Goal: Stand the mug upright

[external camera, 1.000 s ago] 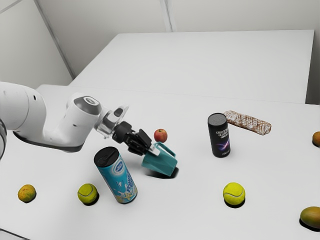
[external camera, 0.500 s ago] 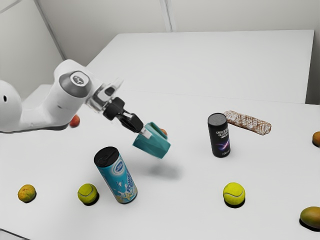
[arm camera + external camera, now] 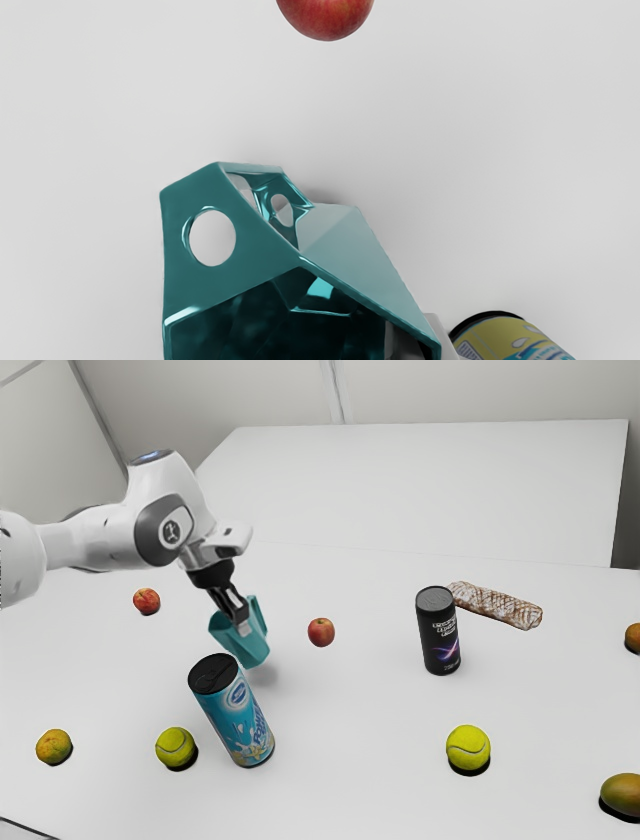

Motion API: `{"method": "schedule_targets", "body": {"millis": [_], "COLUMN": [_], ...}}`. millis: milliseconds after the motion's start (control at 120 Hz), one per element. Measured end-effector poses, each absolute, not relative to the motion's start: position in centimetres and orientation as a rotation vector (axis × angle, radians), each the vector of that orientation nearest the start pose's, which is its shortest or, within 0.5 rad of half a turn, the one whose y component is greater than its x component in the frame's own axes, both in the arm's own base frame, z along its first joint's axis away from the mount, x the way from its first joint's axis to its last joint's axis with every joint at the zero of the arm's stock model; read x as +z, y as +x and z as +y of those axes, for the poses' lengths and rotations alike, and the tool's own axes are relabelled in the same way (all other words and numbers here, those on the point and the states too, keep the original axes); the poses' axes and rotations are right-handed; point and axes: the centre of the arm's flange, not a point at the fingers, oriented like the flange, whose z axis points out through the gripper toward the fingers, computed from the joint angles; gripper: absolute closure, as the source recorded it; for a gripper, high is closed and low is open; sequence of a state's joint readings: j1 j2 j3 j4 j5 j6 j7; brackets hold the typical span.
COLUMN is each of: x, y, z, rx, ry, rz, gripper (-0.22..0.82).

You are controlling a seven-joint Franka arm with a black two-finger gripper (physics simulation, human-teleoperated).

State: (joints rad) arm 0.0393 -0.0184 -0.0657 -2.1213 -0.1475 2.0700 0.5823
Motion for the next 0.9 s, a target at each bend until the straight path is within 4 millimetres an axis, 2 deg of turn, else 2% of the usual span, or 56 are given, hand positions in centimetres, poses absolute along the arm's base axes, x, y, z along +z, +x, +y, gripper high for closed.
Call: {"method": "schedule_targets", "body": {"millis": [142,275,417,558,625,725,833,900], "x": [38.4,36.3,34.9,35.3,36.8,41.0,46.1,50.4], "y": [52.4,51.9,52.0,52.2,52.3,52.5,54.5,56.5], "z": [-3.4,-4.4,-5.8,-5.0,-3.8,-2.1,-1.6,-1.7], "rx": [-0.003,-0.016,-0.026,-0.063,-0.108,-0.196,-0.263,-0.311], "ry": [-3.139,-3.132,-3.128,-3.147,-3.152,-3.153,-3.16,-3.157], "rz": [0.833,0.811,0.802,0.732,0.685,0.619,0.584,0.578], "gripper": [0.78,0.79,0.79,0.48,0.35,0.22,0.13,0.1]}}
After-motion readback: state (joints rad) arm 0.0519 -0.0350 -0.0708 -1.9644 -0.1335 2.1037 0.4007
